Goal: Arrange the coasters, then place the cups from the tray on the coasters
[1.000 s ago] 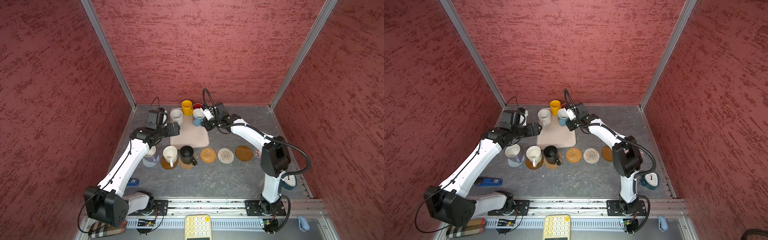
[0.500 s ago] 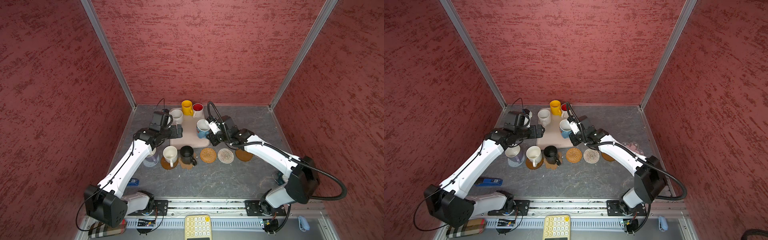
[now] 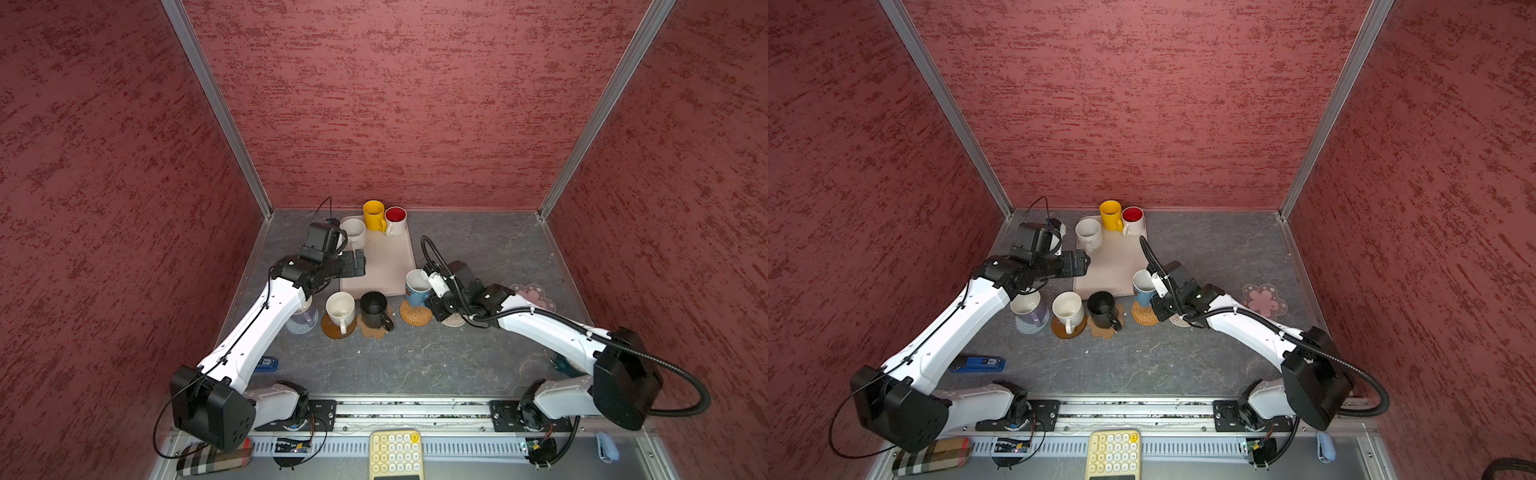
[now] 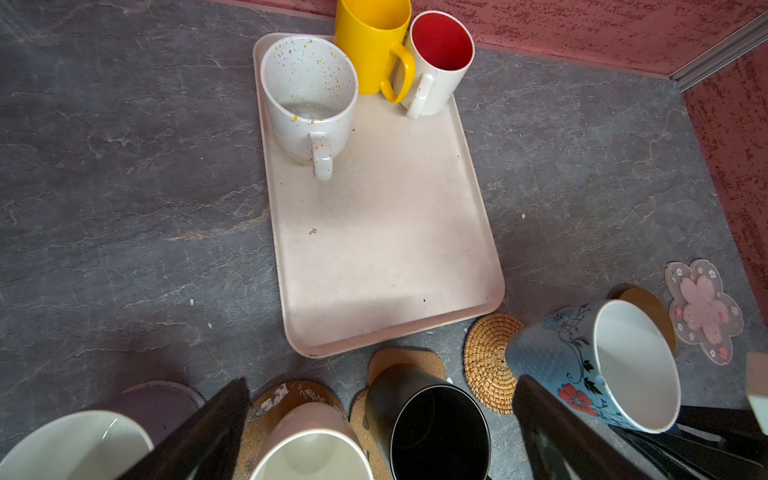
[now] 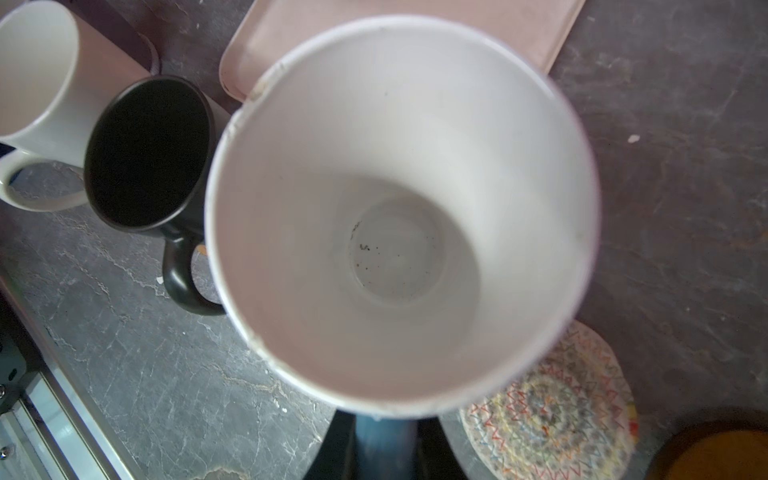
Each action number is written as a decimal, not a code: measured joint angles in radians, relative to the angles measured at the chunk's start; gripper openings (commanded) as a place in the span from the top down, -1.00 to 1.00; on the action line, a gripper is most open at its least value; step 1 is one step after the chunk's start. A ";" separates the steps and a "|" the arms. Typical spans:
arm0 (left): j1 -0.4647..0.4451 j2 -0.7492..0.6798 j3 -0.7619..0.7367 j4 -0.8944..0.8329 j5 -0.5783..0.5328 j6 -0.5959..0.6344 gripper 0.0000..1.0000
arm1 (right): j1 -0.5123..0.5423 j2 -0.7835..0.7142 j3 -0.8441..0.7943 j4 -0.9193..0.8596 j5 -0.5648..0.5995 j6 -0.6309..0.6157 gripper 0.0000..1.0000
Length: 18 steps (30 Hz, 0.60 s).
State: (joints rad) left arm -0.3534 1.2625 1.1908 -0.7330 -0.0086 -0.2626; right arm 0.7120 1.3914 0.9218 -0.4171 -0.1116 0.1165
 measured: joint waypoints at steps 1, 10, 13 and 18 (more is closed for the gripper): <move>-0.002 0.001 0.000 0.000 -0.003 0.002 -0.99 | 0.001 0.000 -0.002 0.000 0.000 0.002 1.00; -0.051 0.003 0.000 0.000 -0.060 0.011 -0.99 | 0.015 -0.002 -0.053 0.045 0.004 0.032 1.00; -0.049 0.016 0.000 0.000 -0.061 0.011 -0.99 | 0.019 -0.002 -0.076 0.049 0.004 0.040 1.00; -0.045 0.040 0.000 0.000 -0.061 0.011 -0.99 | 0.023 -0.002 -0.089 0.056 0.011 0.049 1.00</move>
State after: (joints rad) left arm -0.3985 1.3022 1.1908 -0.7326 -0.0692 -0.2520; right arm 0.7349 1.3891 0.8326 -0.3614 -0.1001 0.1658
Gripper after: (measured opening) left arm 0.996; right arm 0.168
